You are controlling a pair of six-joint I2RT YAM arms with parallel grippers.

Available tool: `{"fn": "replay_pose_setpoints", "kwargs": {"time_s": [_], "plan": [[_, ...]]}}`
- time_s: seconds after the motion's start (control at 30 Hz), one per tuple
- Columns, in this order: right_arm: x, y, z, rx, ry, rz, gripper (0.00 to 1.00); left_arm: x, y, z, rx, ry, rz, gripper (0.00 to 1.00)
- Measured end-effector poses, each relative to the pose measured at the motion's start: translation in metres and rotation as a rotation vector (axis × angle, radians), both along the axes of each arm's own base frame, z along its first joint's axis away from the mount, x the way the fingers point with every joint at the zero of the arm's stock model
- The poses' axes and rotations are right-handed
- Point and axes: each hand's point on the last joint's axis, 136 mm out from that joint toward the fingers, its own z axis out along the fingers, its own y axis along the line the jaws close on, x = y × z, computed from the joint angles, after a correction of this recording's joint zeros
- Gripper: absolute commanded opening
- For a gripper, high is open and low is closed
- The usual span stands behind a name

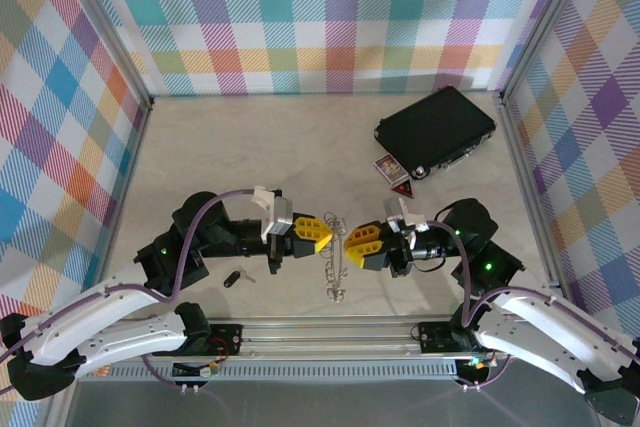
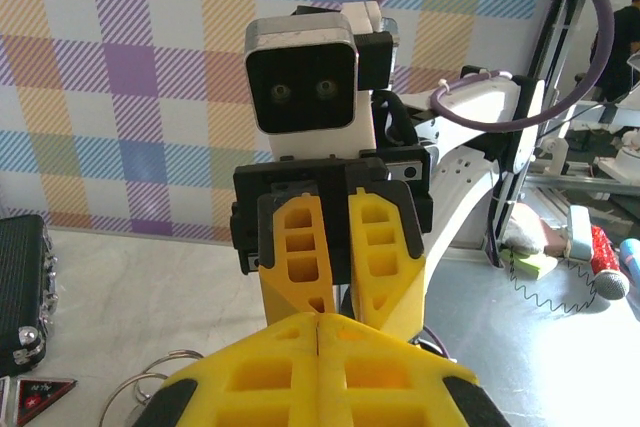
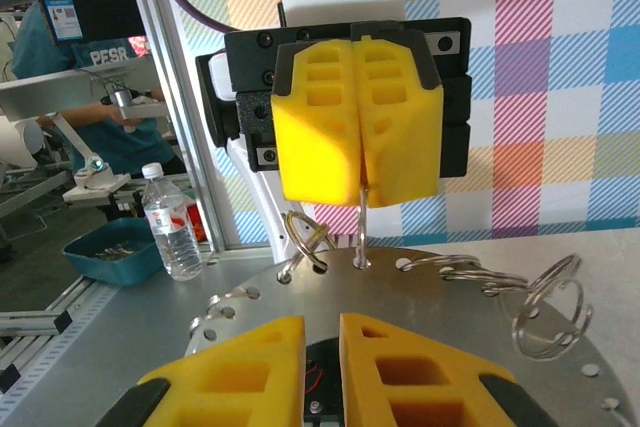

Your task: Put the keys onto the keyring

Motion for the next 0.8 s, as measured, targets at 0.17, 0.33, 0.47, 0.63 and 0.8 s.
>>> {"fn": "replay_pose_setpoints", "kwargs": {"time_s": [0.17, 0.33, 0.47, 0.63, 0.8], "plan": [[-0.001, 0.002, 0.002, 0.008, -0.006, 0.007, 0.17, 0.0, 0.0, -0.001, 0.002, 0.001, 0.0, 0.0], [-0.001, 0.006, 0.002, 0.012, -0.009, 0.011, 0.16, 0.001, -0.002, -0.002, 0.007, 0.004, 0.0, 0.0], [0.001, 0.009, 0.001, 0.01, -0.004, 0.004, 0.14, 0.002, -0.003, -0.006, 0.013, 0.008, -0.001, 0.0], [0.004, 0.009, 0.004, 0.025, -0.013, -0.013, 0.11, 0.002, -0.004, -0.01, 0.02, 0.013, -0.005, 0.0], [0.005, 0.011, 0.004, 0.025, -0.009, -0.017, 0.07, 0.002, -0.005, -0.012, 0.025, 0.016, -0.007, 0.0]]}}
